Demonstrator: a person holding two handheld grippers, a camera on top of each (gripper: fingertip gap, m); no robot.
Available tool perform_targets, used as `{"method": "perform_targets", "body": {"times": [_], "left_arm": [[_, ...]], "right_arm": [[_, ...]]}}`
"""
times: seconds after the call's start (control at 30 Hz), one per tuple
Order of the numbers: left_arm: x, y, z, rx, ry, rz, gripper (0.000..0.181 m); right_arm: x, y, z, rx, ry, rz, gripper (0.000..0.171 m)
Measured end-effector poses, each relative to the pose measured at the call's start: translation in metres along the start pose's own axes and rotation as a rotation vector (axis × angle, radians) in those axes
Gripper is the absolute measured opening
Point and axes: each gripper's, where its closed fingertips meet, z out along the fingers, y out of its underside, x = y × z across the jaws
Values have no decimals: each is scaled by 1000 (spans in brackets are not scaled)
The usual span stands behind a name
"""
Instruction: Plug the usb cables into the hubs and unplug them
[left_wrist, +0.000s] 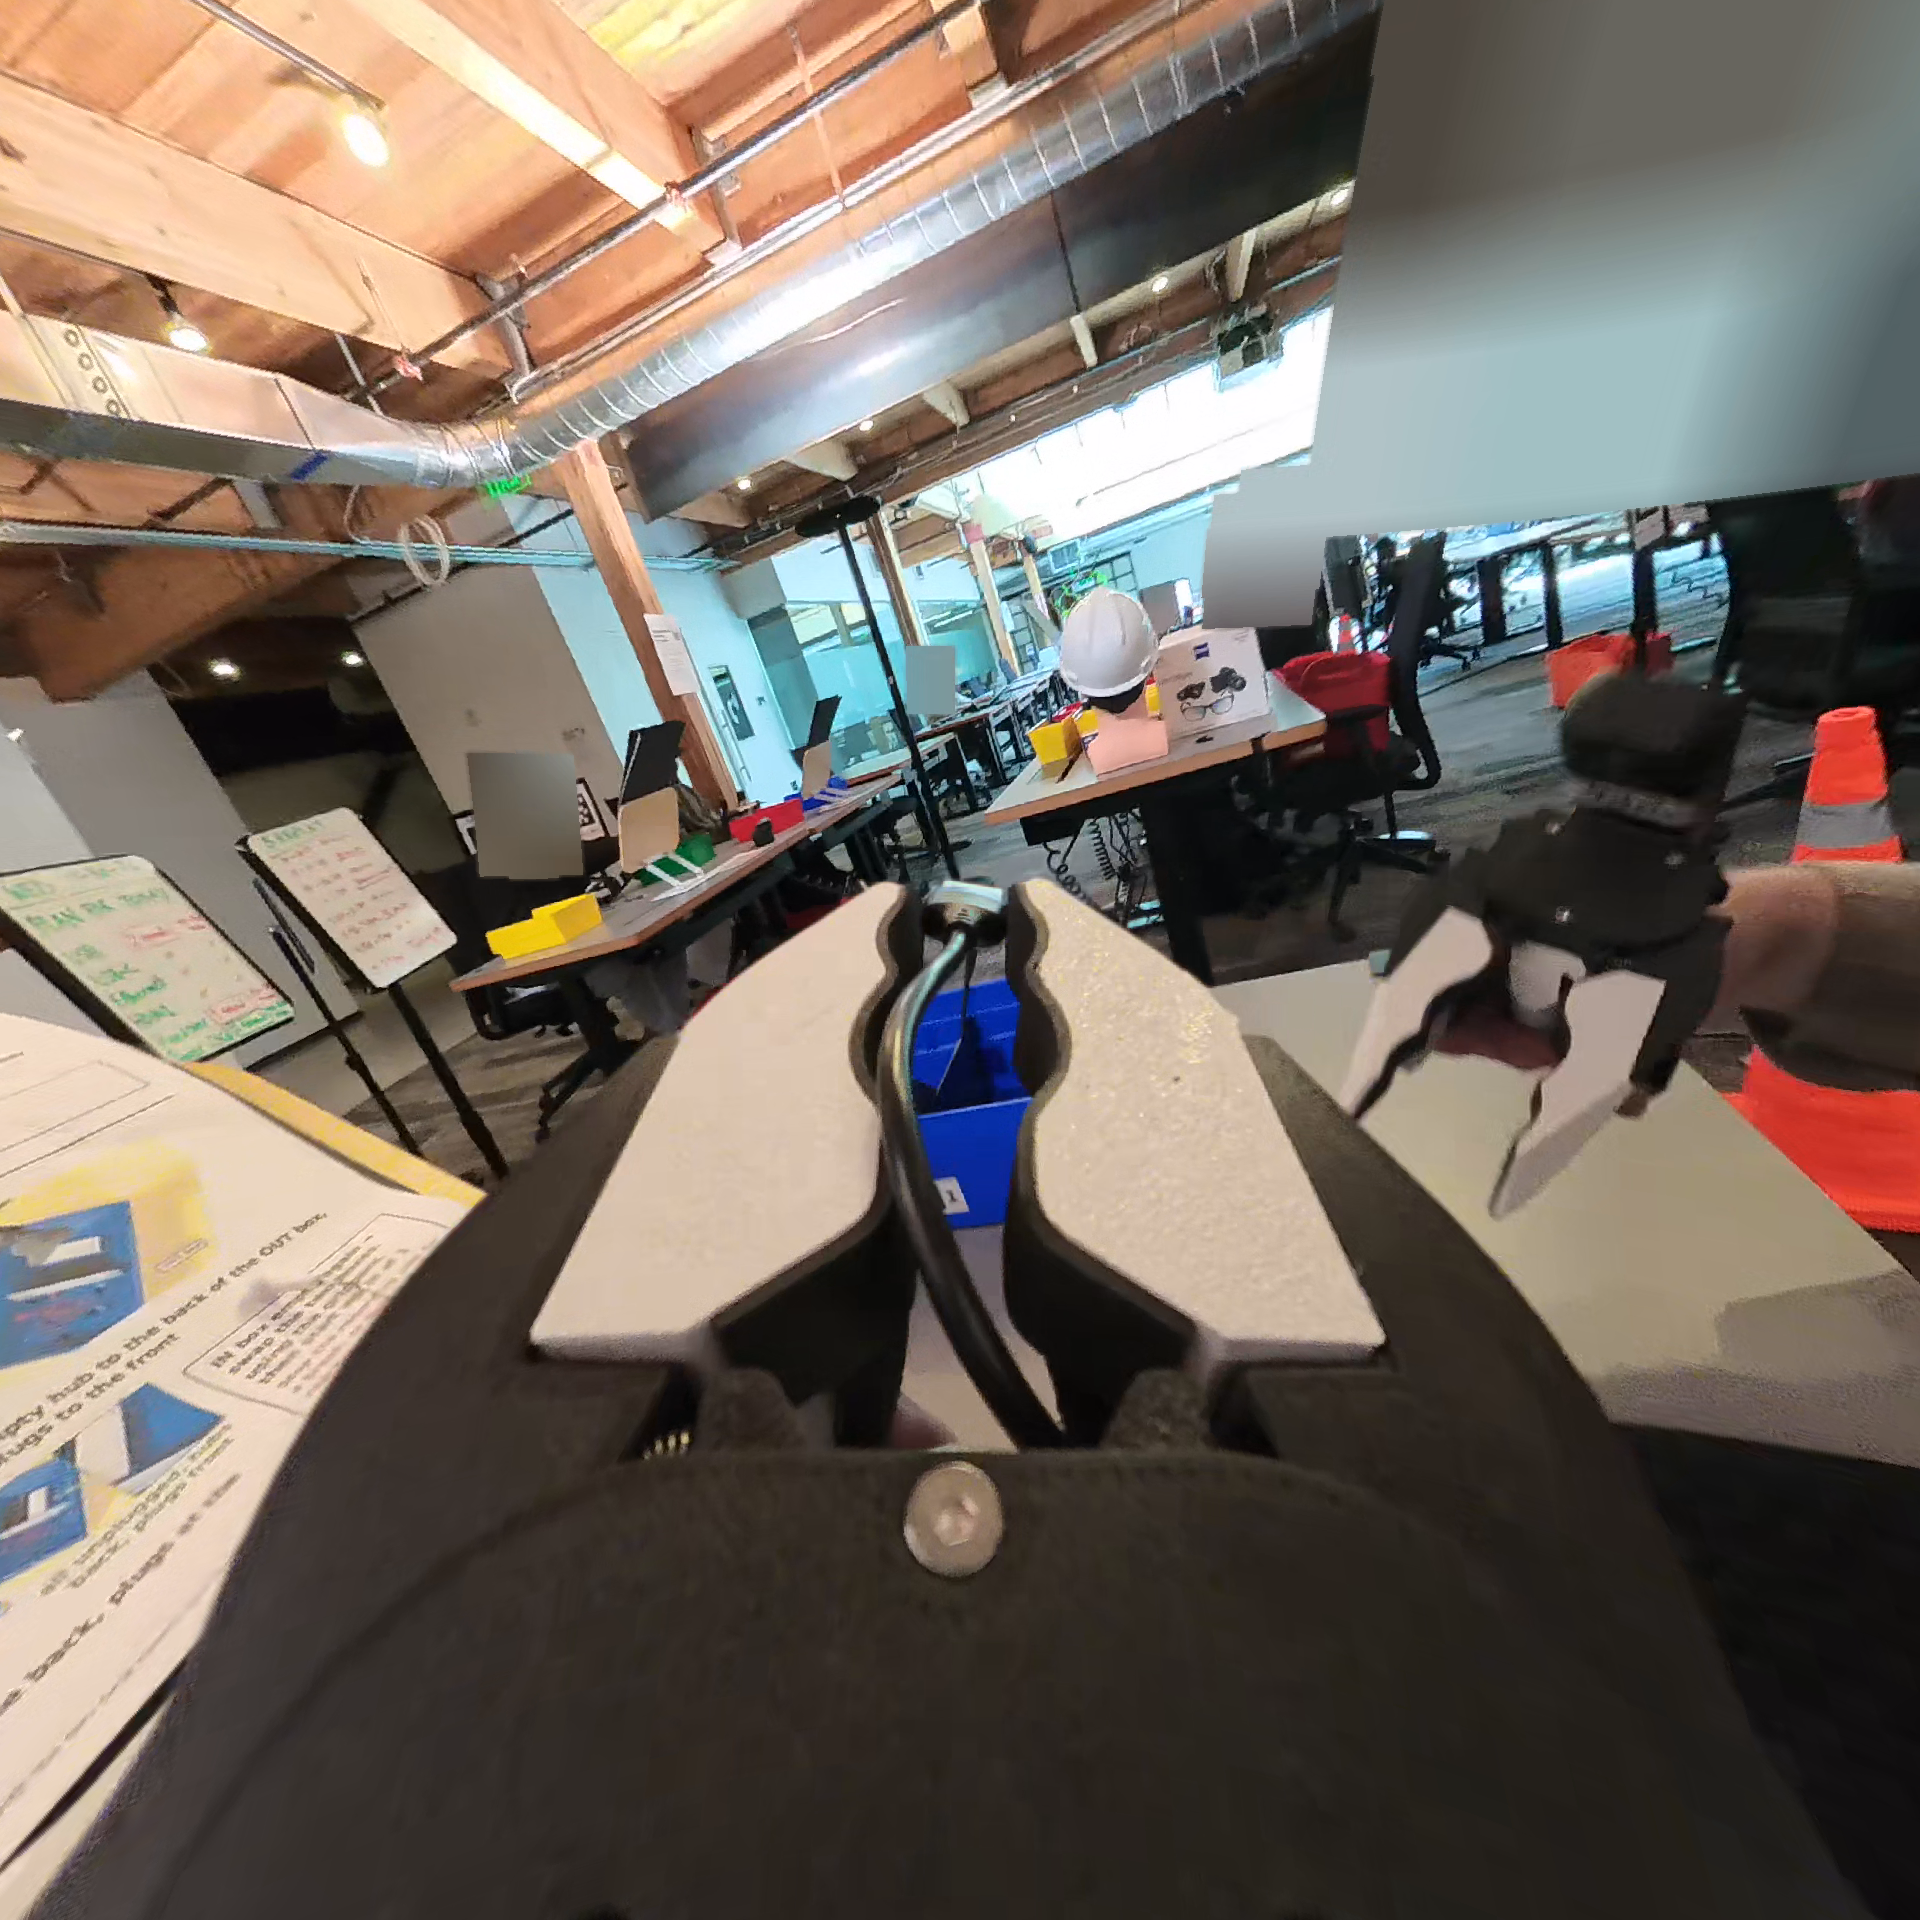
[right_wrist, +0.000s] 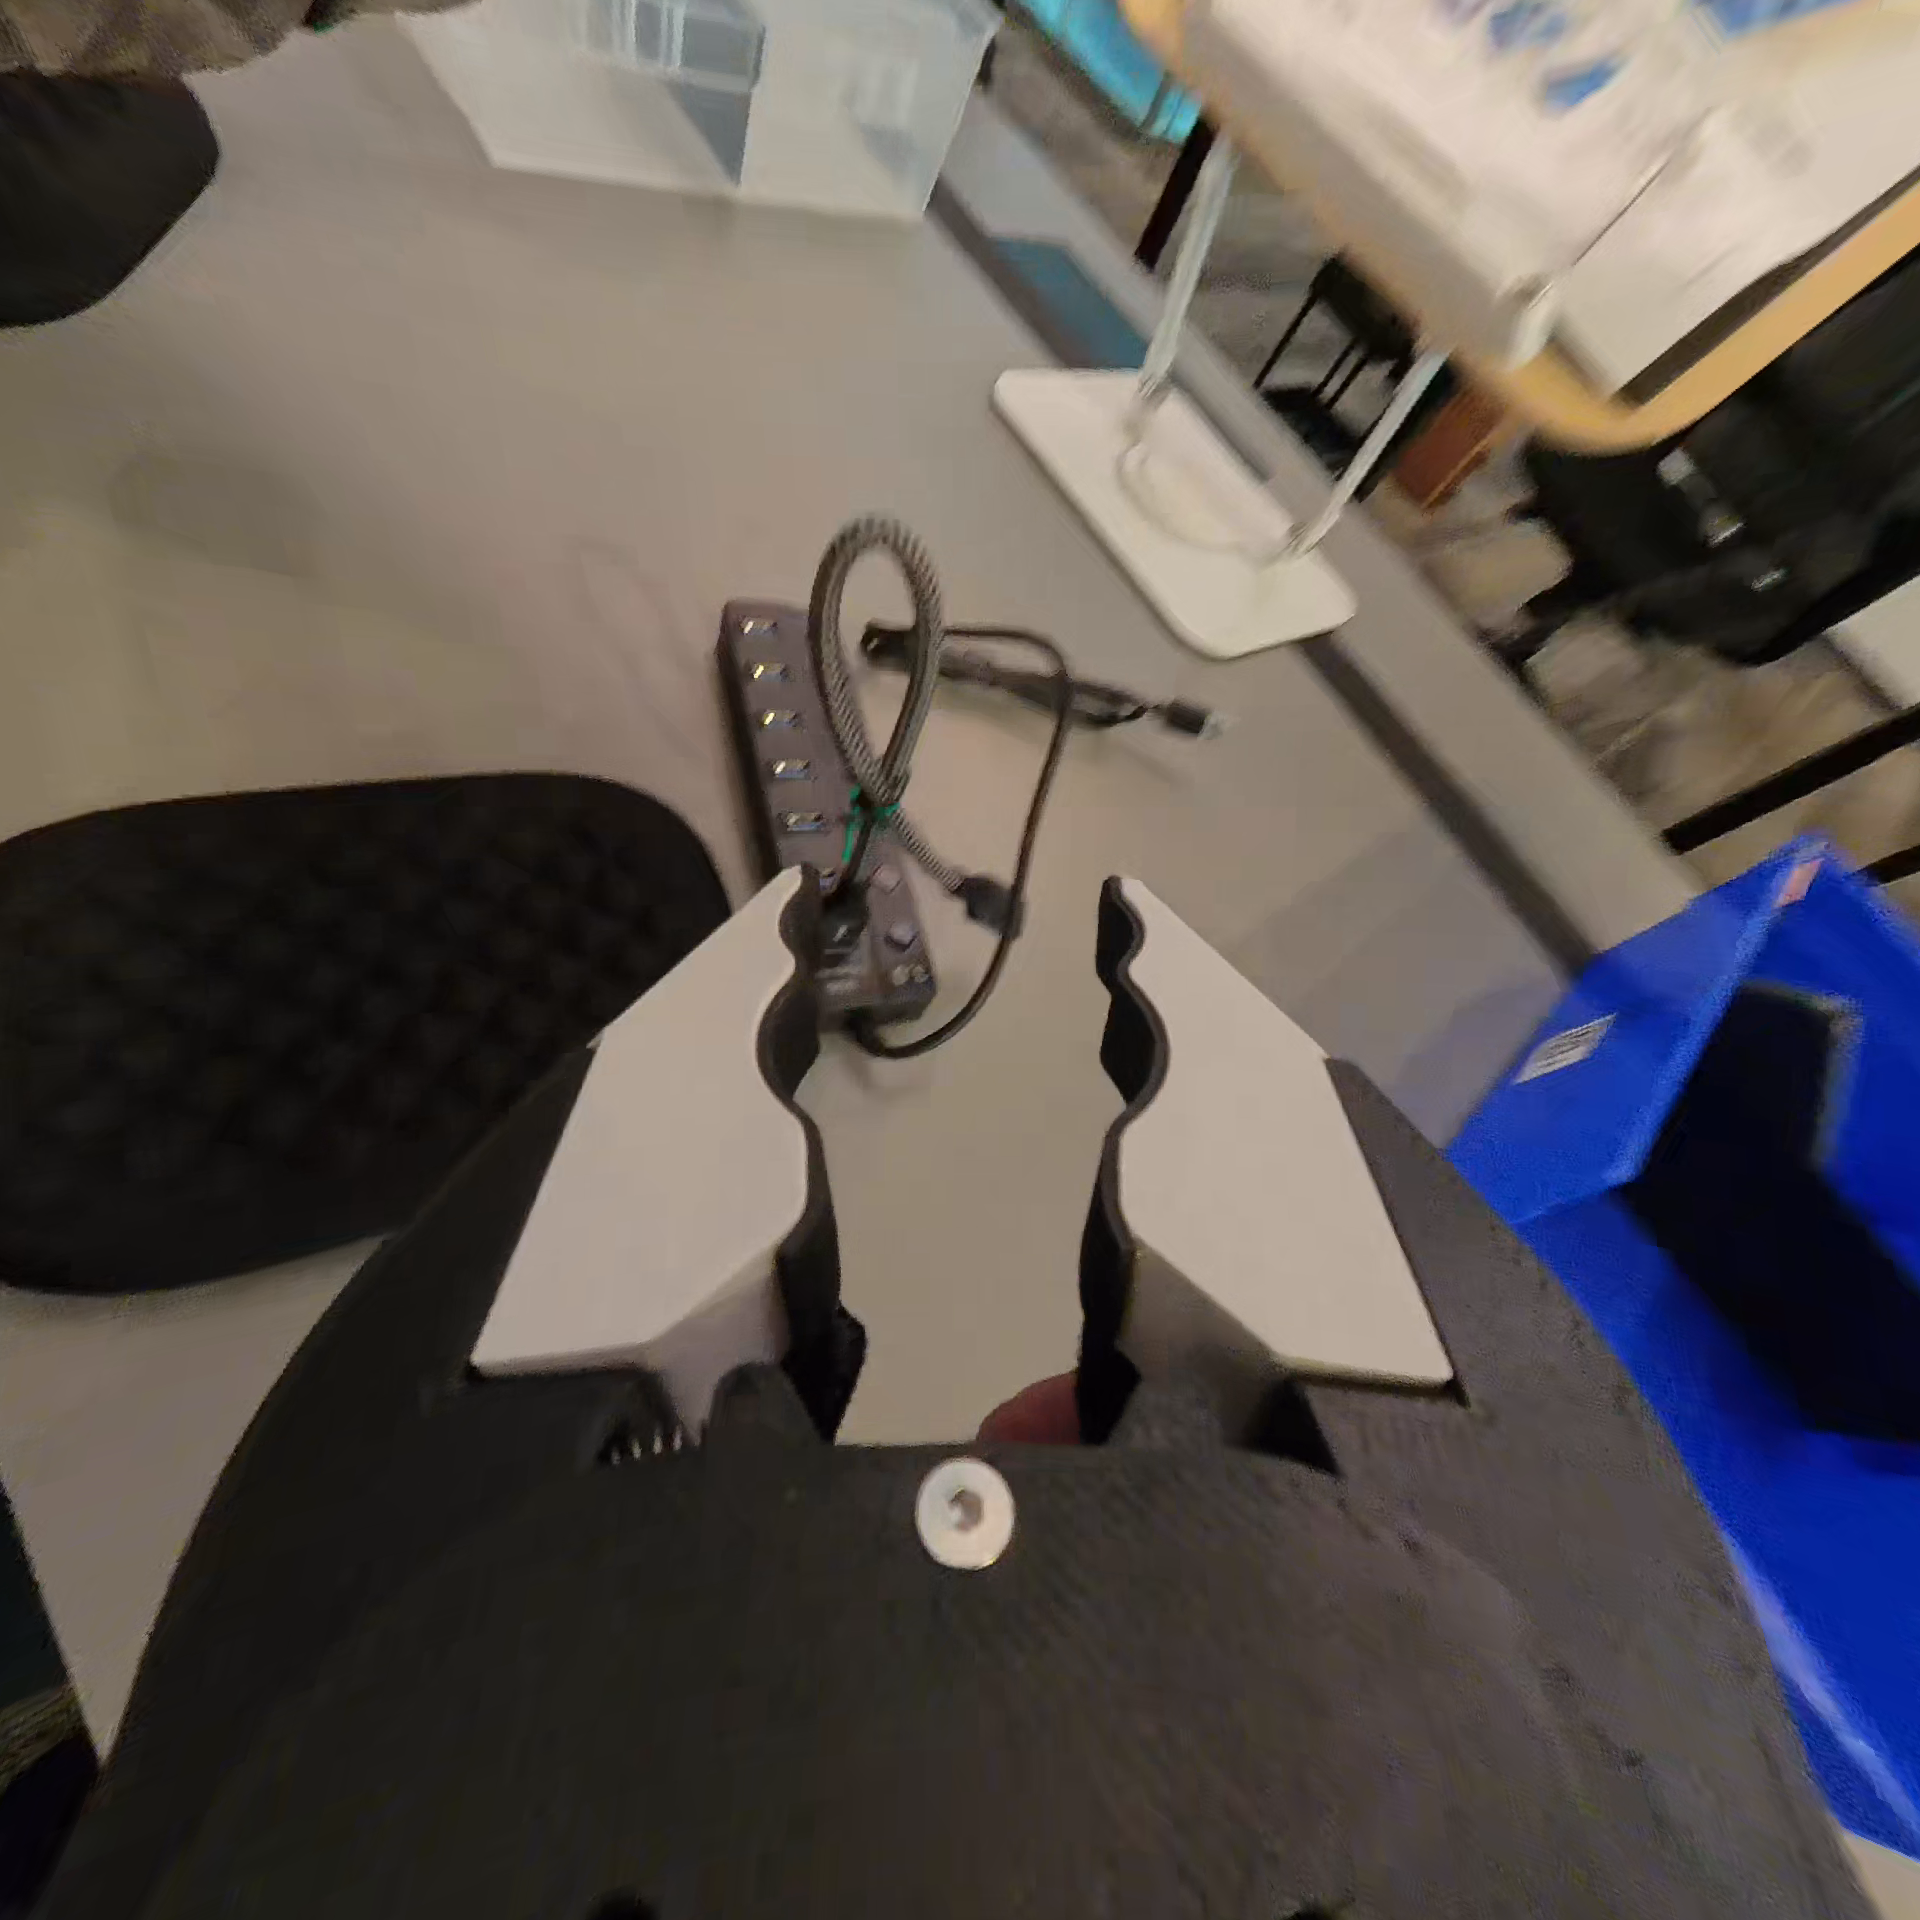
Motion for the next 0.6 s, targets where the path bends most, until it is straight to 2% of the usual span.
{"method": "perform_targets", "body": {"times": [0.1,0.17,0.4,0.6], "left_arm": [[-8,2,-2,23,-16,14,15],[-12,5,-6,37,-26,2,15],[-19,20,-10,48,-16,-40,16],[-19,32,-6,38,0,-67,15]], "right_arm": [[-19,25,20,-44,-115,58,47],[-33,39,34,-66,-184,74,38],[-35,68,70,-95,-234,176,51],[-32,76,87,-109,-269,188,50]]}}
